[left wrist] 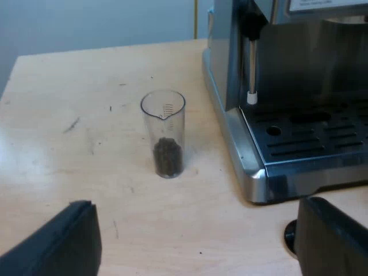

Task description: Pour the beans into the coffee machine

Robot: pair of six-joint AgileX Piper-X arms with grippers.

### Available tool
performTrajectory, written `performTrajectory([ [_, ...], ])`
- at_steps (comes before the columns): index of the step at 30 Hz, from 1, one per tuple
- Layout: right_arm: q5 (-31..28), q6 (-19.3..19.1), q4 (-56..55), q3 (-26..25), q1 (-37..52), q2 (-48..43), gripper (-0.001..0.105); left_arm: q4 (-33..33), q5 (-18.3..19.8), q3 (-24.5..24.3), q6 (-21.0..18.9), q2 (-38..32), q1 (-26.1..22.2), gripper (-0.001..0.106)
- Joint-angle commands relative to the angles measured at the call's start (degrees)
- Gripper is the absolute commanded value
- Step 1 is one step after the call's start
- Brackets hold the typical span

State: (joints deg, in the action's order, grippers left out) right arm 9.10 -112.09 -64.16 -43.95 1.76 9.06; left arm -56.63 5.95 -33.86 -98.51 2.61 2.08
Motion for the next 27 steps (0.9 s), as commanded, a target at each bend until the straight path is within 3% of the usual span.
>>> performTrajectory([
  [1, 0.8, -0.9, 2.3, -3.5, -1.4, 2.8, 0.069, 1.3, -0.1, -0.5, -0.6, 2.4, 0.6, 0.072],
  [10, 6.4, -1.8, 2.9, -6.7, -9.5, 10.8, 0.069, 5.6, 0.1, -0.5, -0.6, 9.0, 0.6, 0.072],
  [27, 9.2, -1.8, 17.9, -6.6, -26.3, 21.9, 0.069, 5.5, 0.3, -0.5, -0.6, 9.3, 0.6, 0.072],
])
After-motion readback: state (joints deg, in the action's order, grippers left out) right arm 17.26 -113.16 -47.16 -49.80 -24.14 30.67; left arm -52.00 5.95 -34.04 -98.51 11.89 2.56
